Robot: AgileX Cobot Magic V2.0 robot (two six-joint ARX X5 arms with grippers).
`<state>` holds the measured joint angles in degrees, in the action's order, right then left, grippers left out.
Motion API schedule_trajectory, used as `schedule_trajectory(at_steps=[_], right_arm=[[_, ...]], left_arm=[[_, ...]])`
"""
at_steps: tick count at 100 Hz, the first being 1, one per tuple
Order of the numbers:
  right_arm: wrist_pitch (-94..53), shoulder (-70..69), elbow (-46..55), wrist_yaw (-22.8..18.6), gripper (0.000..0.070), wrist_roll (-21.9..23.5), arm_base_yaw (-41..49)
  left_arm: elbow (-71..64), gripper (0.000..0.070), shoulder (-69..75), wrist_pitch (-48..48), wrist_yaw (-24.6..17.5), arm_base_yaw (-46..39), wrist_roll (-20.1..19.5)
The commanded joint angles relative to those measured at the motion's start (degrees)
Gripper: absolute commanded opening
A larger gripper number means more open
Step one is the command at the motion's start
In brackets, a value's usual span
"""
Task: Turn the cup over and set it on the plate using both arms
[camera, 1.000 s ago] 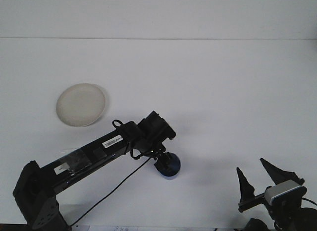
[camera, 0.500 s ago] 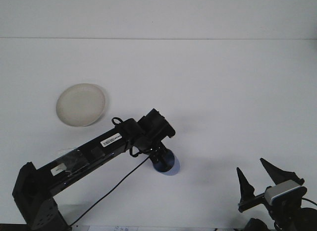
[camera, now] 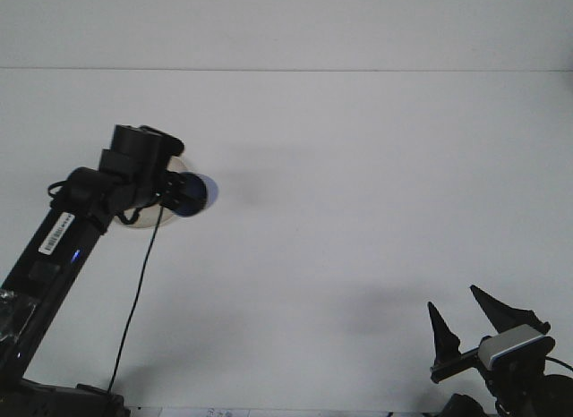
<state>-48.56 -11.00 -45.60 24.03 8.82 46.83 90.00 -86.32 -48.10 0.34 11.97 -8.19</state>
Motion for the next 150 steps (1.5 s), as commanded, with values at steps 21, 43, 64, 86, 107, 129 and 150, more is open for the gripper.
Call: schedule_trajectory(at_steps=[21,43,64,86,107,129,150], right_arm=[[0.52,-0.24,-0.55,0.00,0.0514,0.44,0.50],[0.55,-0.24,-0.55,0.00,0.0513,0.44,0.50],[0.50,-0.24,-0.55,0.02,0.0513,0.83,0.50],[0.50,-0.24,-0.55,0.02,0.0513,0.85,0.50],[0.52,-0.24,-0.55,0.02,0.0513,0.83,0.50],[0.48,-0.24,-0.55,0.00,0.0513,0.90,0.50],[-0.02,-0.24,-0.50,0.00,0.0513,1.64,0.50]], left_arm=[[3.41,0.0004,-9.79,2.38,3.54,-11.61,2.10],[3.50,0.0004,-16.81,3.06,4.42,-14.01,3.15],[3.50,0.0004,-20.15,4.44,5.40,-14.27,3.15],[3.50,0.0005,-21.81,3.89,5.40,-14.95,3.34],[3.50,0.0436,-21.81,4.07,5.14,-15.78,6.29],[4.52,0.0503,-21.79,3.87,3.87,-15.85,7.43],[8.28,0.0504,-21.73,1.46,-0.83,-16.52,8.94]])
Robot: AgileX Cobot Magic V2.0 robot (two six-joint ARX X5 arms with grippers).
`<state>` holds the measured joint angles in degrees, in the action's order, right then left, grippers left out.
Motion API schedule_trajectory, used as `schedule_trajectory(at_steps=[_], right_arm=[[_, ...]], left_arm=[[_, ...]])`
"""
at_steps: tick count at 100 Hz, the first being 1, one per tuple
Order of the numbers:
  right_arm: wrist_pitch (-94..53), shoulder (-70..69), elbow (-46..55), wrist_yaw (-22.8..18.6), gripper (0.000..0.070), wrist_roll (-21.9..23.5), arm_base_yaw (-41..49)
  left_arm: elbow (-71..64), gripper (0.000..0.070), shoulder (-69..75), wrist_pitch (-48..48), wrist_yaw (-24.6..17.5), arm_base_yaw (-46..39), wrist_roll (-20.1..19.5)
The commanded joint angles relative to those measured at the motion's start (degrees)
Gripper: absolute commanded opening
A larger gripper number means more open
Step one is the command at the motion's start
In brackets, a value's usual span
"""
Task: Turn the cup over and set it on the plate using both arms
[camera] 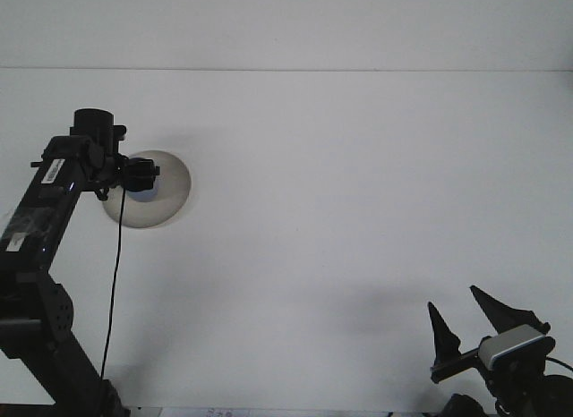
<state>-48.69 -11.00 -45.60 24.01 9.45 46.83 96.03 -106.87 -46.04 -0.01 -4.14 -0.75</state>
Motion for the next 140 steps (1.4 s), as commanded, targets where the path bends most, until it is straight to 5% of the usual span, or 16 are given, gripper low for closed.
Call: schedule_trajectory(at_steps=[1,57,80,111,130,140], right_arm=[[0.09,-0.24,-0.50,0.02,0.0513,1.03,0.50],[-1.01,-0.24,-0.44,0.04,0.0513,1.05,0.50],[-0.96,-0.24,-0.44,0.15,0.0514,1.03,0.50],[-0.61,-0.24,-0.44,1.16,0.0517,0.17,0.48],[-0.55,-0.24,-0.44,1.53,0.0519,-0.09,0.48],[0.00,-0.24,-0.44,1.51,0.0519,-0.70,0.48]], left_arm=[[2.47,0.0504,-1.16,-0.72,-0.48,-0.42,1.53],[6.91,0.0505,10.08,-5.64,-0.59,-1.38,3.43],[4.59,0.0504,27.28,-4.09,-6.10,0.70,4.44],[-31.74,0.0504,60.08,14.95,-6.08,13.55,4.57],[-51.49,0.0504,78.95,17.42,-6.12,21.20,12.39],[-56.46,0.0504,85.85,17.35,-6.19,22.80,12.90]])
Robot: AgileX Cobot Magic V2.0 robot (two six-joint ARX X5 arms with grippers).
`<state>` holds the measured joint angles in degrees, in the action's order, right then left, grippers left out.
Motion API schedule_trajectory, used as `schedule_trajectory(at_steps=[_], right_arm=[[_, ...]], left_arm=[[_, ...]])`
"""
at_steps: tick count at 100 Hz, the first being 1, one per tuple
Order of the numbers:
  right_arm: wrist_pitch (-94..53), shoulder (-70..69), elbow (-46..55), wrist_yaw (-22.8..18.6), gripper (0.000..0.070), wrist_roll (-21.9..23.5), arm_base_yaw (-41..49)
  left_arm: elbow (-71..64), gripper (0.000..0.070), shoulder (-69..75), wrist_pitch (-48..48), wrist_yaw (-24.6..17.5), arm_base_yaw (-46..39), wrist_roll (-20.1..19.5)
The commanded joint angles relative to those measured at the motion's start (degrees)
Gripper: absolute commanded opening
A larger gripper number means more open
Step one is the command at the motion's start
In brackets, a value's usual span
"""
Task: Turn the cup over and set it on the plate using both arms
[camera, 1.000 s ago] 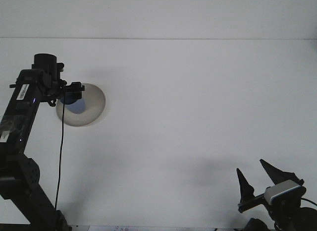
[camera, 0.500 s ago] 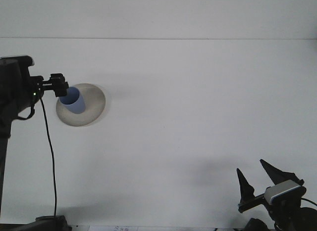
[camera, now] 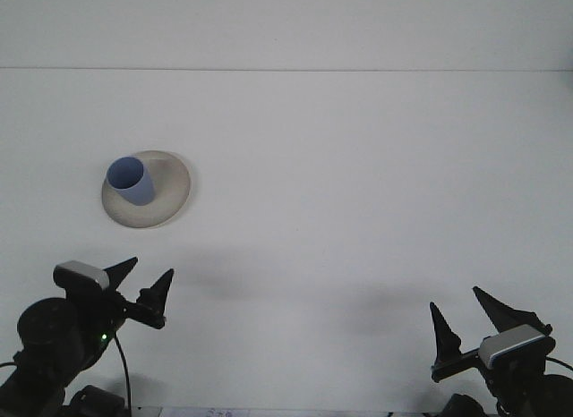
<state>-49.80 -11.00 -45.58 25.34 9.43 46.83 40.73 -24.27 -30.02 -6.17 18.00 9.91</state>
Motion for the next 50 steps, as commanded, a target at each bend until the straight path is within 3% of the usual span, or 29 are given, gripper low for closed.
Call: schedule_trajectory(at_steps=[1,13,17,18,22,27,50], right_arm=[[1.22,-0.24,-0.46,0.17,0.0519,-0.70,0.48],[1.79,-0.24,-0.46,0.20,0.0513,-0.85,0.48],[1.77,-0.24,-0.44,0.15,0.0465,-0.85,0.48],[1.77,-0.24,-0.44,0.15,0.0422,-0.85,0.48],[1.77,-0.24,-0.44,-0.02,0.0251,-0.85,0.48],[1.75,-0.24,-0.44,-0.02,0.0000,-0.83,0.48],[1.81,-0.24,-0.48,0.09,0.0007,-0.59,0.48]], left_arm=[[-1.57,0.0504,3.91,1.33,-0.15,0.79,2.25],[-3.98,0.0500,9.81,1.29,-1.81,1.27,3.26],[-3.98,0.0473,11.06,1.31,-1.79,1.27,3.23],[-3.98,0.0454,11.32,1.38,-1.79,1.25,3.23],[-3.98,0.0309,12.20,1.46,-1.81,1.25,3.23],[-3.98,0.0016,12.83,1.38,-1.84,1.25,3.28],[-3.98,0.0015,13.03,1.40,-1.84,1.25,4.94]])
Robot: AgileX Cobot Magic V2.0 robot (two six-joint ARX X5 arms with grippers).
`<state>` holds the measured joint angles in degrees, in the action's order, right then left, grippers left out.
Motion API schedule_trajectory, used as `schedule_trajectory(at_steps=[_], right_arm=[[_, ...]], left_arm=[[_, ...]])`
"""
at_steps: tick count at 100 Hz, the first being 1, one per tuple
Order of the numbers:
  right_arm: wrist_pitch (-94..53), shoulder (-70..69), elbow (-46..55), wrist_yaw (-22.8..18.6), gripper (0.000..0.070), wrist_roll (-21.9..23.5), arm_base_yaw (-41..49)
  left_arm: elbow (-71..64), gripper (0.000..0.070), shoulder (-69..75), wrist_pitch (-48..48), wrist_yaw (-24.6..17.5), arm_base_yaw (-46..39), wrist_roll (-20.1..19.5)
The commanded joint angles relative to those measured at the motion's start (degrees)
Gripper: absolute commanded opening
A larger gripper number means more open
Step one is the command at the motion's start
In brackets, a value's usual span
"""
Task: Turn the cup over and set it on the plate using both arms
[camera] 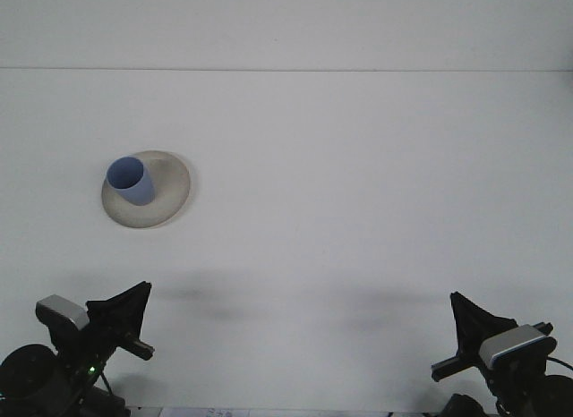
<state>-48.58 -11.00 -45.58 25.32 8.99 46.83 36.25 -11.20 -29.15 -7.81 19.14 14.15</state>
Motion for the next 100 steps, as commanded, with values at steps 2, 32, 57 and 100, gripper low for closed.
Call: schedule_trajectory(at_steps=[2,32,57,100], right_arm=[[0.70,-0.24,-0.48,0.13,0.0006,-0.15,0.48],[1.25,-0.24,-0.50,0.20,0.0006,-0.15,0.48],[2.29,-0.24,-0.50,0.20,0.0006,-0.15,0.48],[2.32,-0.24,-0.52,0.20,0.0006,-0.15,0.48]], left_arm=[[0.50,0.0015,-0.04,0.55,-0.20,0.11,0.66],[0.52,0.0015,0.00,0.66,-0.17,0.11,0.66],[0.52,0.0015,0.00,0.81,-0.17,0.11,0.66],[-20.06,0.0015,6.71,18.60,12.13,-10.43,-17.33]])
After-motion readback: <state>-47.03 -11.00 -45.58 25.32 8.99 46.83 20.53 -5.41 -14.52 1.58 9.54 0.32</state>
